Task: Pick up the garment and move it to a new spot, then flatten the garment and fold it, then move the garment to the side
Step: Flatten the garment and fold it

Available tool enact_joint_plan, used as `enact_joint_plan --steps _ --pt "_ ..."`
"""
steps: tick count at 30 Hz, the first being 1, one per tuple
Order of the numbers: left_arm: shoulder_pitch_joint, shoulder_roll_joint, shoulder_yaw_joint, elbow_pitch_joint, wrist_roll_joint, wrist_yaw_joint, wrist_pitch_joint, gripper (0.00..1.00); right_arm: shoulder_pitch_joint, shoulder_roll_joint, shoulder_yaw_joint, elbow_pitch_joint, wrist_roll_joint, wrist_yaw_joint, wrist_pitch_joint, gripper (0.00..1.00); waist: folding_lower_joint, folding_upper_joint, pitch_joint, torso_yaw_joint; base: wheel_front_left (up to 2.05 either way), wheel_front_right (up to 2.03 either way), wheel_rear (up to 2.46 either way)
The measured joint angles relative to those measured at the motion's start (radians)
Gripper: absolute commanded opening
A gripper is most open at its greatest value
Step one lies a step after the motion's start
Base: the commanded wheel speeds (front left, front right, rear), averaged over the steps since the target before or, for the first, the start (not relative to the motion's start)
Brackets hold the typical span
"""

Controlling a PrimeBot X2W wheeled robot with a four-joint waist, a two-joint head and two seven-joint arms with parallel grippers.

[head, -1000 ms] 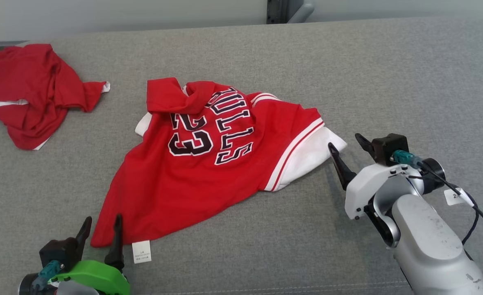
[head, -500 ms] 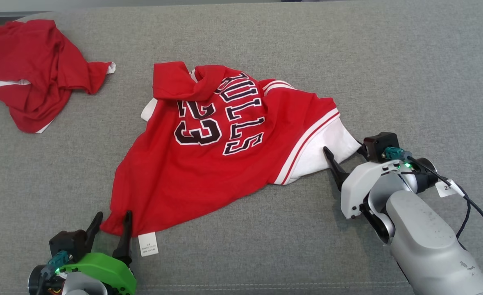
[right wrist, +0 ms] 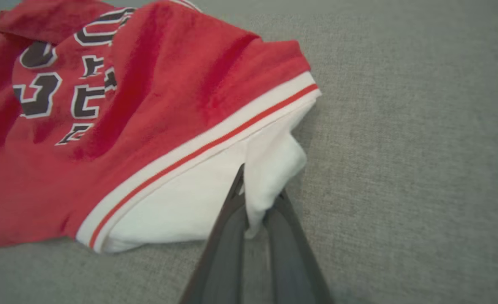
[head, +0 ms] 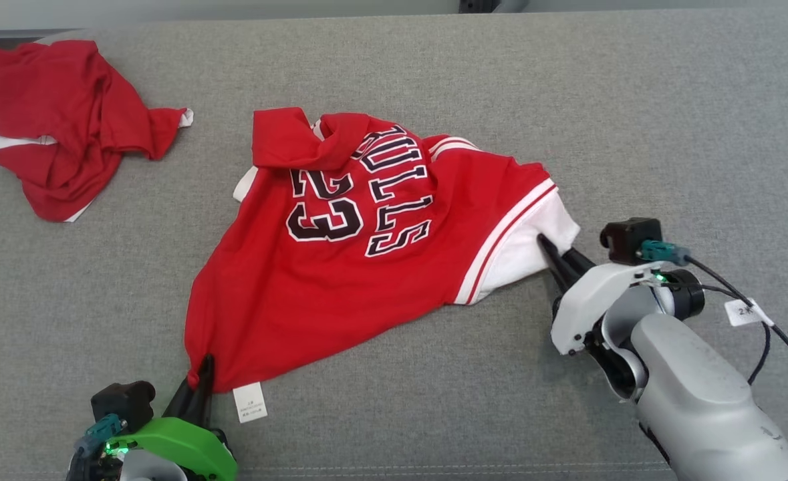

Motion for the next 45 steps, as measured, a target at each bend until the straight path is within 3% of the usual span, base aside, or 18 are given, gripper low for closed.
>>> enact_joint_plan --steps 5,12,18,23,26,29,33,38,40,45 --pt "0.04 0.044 0.003 -0.144 -0.124 0.0 0.02 0.0 0.059 -0.05 -0.031 -0.171 0.172 0.0 -0.022 0.0 0.0 0.0 -0.035 -0.008 0.0 0.0 0.0" --pt "0.108 0.118 0.063 -0.485 -0.26 0.007 0.143 0.0 0.175 -0.161 -0.184 -0.48 0.36 0.0 -0.019 0.0 0.0 0.0 -0.075 -0.039 0.0 0.0 0.0" --pt "0.12 0.173 0.098 -0.877 -0.322 0.1 0.302 0.0 0.295 -0.209 -0.37 -0.811 0.458 0.0 0.066 0.0 0.0 0.0 -0.093 -0.09 0.0 0.0 0.0" --pt "0.044 0.19 0.123 -1.104 -0.361 0.185 0.407 0.0 0.314 -0.169 -0.5 -1.049 0.481 -0.001 0.17 0.0 0.0 0.0 -0.089 -0.139 0.0 0.0 0.0" --pt "-0.056 0.194 0.134 -1.163 -0.387 0.225 0.472 0.0 0.278 -0.128 -0.552 -1.13 0.471 -0.001 0.249 0.0 0.0 0.0 -0.067 -0.162 0.0 0.0 0.0" --pt "-0.196 0.205 0.153 -1.146 -0.404 0.253 0.519 0.0 0.177 -0.089 -0.599 -1.144 0.422 -0.001 0.322 0.0 0.0 0.0 -0.032 -0.181 0.0 0.0 0.0" --pt "-0.433 0.215 0.152 -1.016 -0.396 0.263 0.565 0.0 -0.022 -0.024 -0.644 -1.077 0.342 -0.001 0.403 0.0 0.0 0.0 0.034 -0.198 0.0 0.0 0.0" --pt "-0.76 0.223 0.103 -0.768 -0.301 0.228 0.571 0.0 -0.346 -0.009 -0.637 -0.918 0.118 -0.001 0.434 0.0 0.0 0.0 0.14 -0.206 0.0 0.0 0.0" --pt "-0.884 0.219 0.089 -0.649 -0.273 0.208 0.549 0.0 -0.486 0.036 -0.638 -0.824 0.094 -0.002 0.424 0.0 0.0 0.0001 0.186 -0.206 0.0 0.0 0.0" --pt "-1.138 0.203 0.066 -0.351 -0.167 0.151 0.423 0.0 -0.754 0.043 -0.567 -0.611 -0.057 0.0 0.318 0.0 0.0003 0.0 0.295 -0.204 0.0 0.0 0.0"
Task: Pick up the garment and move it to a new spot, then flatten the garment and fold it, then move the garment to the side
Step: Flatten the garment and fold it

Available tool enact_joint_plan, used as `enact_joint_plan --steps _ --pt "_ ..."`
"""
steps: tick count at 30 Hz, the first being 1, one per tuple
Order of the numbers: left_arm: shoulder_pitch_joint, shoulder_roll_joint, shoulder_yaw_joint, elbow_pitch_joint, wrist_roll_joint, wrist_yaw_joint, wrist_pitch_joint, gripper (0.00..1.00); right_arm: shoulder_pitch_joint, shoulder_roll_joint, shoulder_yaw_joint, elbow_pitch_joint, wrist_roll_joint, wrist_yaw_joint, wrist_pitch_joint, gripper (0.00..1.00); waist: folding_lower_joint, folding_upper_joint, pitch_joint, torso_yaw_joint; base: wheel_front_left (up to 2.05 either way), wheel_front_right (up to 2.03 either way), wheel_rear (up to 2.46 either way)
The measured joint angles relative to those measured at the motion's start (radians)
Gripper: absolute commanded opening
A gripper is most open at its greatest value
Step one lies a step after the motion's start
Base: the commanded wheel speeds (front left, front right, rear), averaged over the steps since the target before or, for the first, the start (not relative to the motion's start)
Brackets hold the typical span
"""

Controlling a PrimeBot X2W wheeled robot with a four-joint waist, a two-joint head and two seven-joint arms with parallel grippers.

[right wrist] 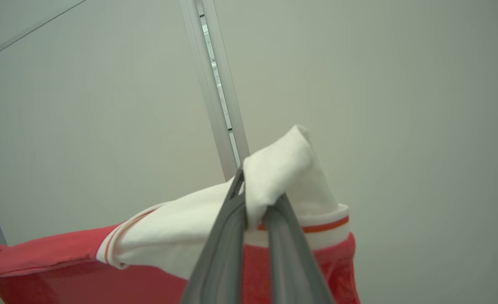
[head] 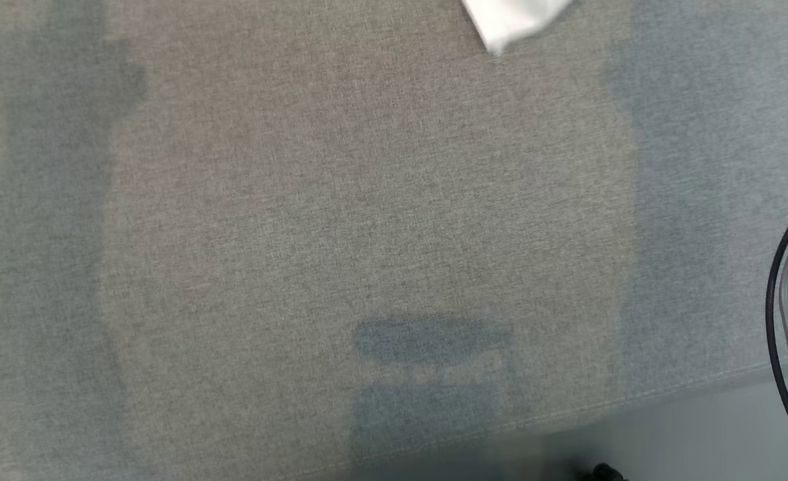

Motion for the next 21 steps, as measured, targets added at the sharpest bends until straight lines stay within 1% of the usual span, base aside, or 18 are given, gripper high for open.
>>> enact_joint_plan --steps 3,5,7,9,12,13,16,17,19,20,21 --pt "-0.096 -0.006 -0.022 0.141 0.063 -0.036 -0.105 0.0 -0.113 0.011 0.012 0.097 -0.007 0.0 -0.096 0.0 0.0 0.0 0.058 0.004 0.0 0.0 0.0" --pt "-0.126 -0.006 -0.03 0.225 0.086 -0.059 -0.179 0.0 -0.146 0.003 0.032 0.152 -0.023 0.0 -0.162 0.0 0.0001 0.0 0.093 0.008 0.0 0.0 0.0" --pt "-0.131 -0.011 -0.04 0.298 0.106 -0.077 -0.238 0.0 -0.147 -0.014 0.063 0.182 -0.028 0.001 -0.228 0.0 0.0001 0.0 0.121 0.013 0.0 0.0 0.0" --pt "-0.117 -0.015 -0.058 0.349 0.121 -0.102 -0.299 0.0 -0.108 -0.03 0.093 0.199 -0.004 0.001 -0.277 0.0 0.0 0.0 0.143 0.019 0.0 0.0 0.0" --pt "-0.017 -0.014 -0.071 0.389 0.124 -0.124 -0.376 0.0 0.061 -0.049 0.14 0.194 0.06 0.001 -0.333 0.0 0.0 0.0 0.156 0.032 0.0 0.0 0.0" --pt "0.037 -0.012 -0.079 0.393 0.125 -0.128 -0.389 0.0 0.135 -0.058 0.162 0.188 0.079 0.001 -0.344 0.0 0.0 0.0 0.153 0.034 0.0 0.0 0.0" --pt "0.225 -0.017 -0.094 0.383 0.127 -0.139 -0.413 0.0 0.364 -0.081 0.179 0.17 0.136 0.001 -0.381 0.0 -0.0001 0.0 0.135 0.04 0.0 0.0 0.0" --pt "0.292 -0.023 -0.094 0.374 0.127 -0.141 -0.414 0.0 0.443 -0.09 0.188 0.166 0.143 0.002 -0.387 0.0 -0.0001 0.0 0.126 0.042 0.0 0.0 0.0" --pt "0.431 -0.043 -0.074 0.342 0.115 -0.142 -0.415 0.0 0.591 -0.086 0.182 0.161 0.177 0.002 -0.406 0.0 -0.0001 0.0 0.103 0.044 0.0 0.0 0.0" --pt "0.559 -0.057 -0.054 0.28 0.126 -0.135 -0.416 0.0 0.715 -0.089 0.181 0.149 0.185 0.002 -0.418 0.0 -0.0002 0.0 0.075 0.045 0.0 0.0 0.0" --pt "0.619 -0.074 -0.026 0.245 0.119 -0.123 -0.418 0.0 0.768 -0.088 0.18 0.144 0.198 0.002 -0.421 0.0 -0.0003 0.0 0.06 0.045 0.0 0.0 0.0"
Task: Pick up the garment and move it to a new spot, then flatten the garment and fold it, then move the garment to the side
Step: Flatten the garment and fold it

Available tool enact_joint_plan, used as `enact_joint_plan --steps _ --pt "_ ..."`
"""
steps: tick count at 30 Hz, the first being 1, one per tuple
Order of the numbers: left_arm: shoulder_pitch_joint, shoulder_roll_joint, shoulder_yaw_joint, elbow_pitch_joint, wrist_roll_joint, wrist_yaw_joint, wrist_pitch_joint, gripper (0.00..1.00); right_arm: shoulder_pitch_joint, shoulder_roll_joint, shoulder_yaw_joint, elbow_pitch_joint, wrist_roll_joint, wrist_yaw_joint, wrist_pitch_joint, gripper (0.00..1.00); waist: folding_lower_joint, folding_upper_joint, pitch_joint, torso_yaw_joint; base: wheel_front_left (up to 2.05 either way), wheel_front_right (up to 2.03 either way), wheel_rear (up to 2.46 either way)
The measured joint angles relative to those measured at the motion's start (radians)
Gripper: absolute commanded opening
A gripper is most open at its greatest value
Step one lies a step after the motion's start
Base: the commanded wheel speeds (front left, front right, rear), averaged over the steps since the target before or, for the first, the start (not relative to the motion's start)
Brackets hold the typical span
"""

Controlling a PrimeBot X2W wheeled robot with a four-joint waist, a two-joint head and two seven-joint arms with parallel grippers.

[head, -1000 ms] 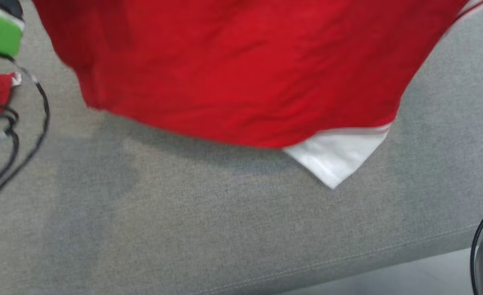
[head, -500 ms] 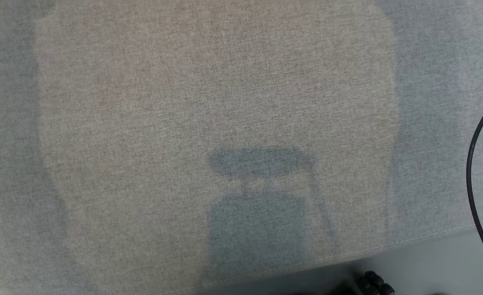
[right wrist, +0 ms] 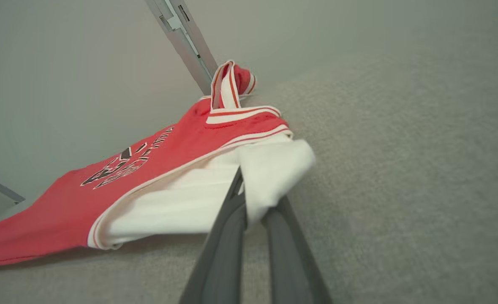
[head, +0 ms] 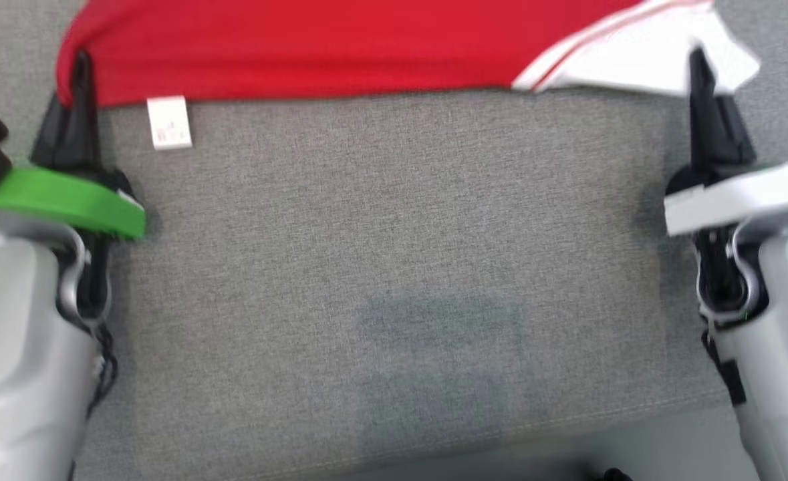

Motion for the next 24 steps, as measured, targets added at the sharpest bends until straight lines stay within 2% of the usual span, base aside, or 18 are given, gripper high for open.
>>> enact_joint_plan --steps 7,15,19,24 --pt "0.412 -0.096 0.038 -0.213 0.068 0.062 -0.001 0.0 0.286 -0.001 -0.028 -0.009 0.023 0.0 -0.019 0.0 0.0 0.0 -0.113 0.002 0.0 0.0 0.0" --pt "0.743 -0.221 0.051 -0.371 0.101 0.127 -0.001 0.0 0.522 0.008 -0.099 -0.048 0.037 0.0 -0.027 0.0 0.0 0.0 -0.233 0.016 0.0 0.0 0.0" --pt "0.809 -0.246 0.049 -0.413 0.076 0.138 0.002 0.0 0.586 0.013 -0.136 -0.091 0.05 0.0 -0.02 0.0 -0.0001 0.0 -0.266 0.029 0.0 0.0 0.0" --pt "0.801 -0.255 0.044 -0.455 0.03 0.138 0.068 0.0 0.568 0.02 -0.151 -0.127 0.044 0.0 0.027 0.0 0.0 0.0 -0.268 0.039 0.0 0.0 0.0"
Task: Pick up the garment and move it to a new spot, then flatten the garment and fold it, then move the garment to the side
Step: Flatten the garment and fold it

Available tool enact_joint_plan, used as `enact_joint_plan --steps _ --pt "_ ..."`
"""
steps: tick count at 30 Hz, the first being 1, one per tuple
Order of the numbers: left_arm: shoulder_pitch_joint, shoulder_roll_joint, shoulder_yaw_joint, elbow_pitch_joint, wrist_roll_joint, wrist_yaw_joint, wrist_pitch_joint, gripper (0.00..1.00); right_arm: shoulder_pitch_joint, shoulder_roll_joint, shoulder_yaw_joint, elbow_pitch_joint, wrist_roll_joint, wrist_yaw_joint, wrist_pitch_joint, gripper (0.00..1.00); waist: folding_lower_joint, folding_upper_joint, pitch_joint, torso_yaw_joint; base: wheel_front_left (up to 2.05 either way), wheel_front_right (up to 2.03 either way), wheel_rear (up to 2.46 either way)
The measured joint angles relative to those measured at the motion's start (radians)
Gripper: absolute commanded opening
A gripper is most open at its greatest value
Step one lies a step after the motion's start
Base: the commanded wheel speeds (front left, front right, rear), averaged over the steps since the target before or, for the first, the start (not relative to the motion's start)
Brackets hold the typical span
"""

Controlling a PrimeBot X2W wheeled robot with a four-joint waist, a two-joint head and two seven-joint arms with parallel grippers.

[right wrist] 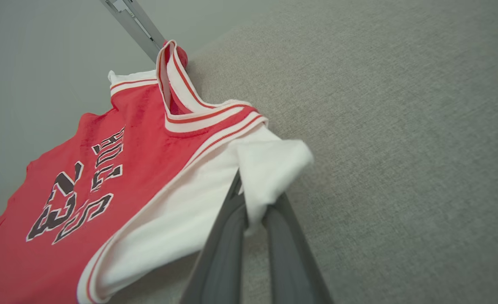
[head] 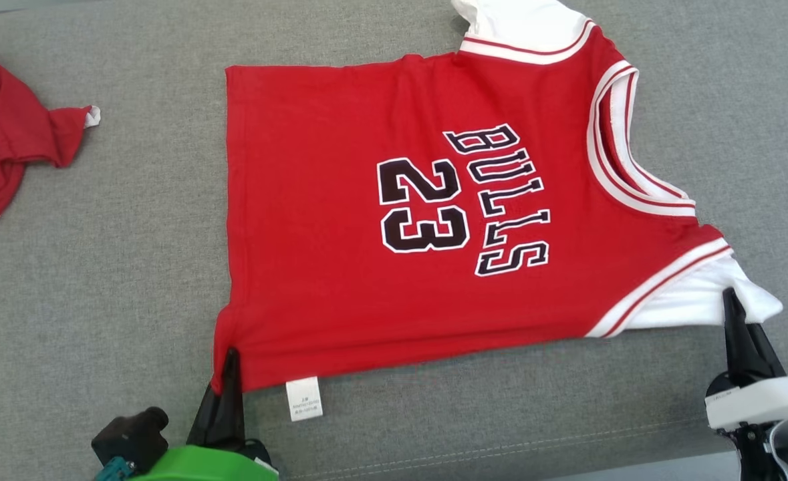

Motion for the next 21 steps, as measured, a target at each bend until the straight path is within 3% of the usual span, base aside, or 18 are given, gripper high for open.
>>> enact_joint_plan --steps 9,21 --pt "-0.137 0.045 -0.011 -0.051 -0.028 0.023 0.19 0.0 -0.182 0.014 0.054 0.044 -0.062 -0.002 0.108 0.0 0.0 0.0 0.015 -0.015 0.0 0.0 0.0" --pt "-0.225 0.059 0.028 -0.08 -0.131 0.063 0.378 0.0 -0.364 0.004 0.131 0.189 -0.107 -0.002 0.146 0.0 0.0 0.0 0.003 -0.028 0.0 0.0 0.0"
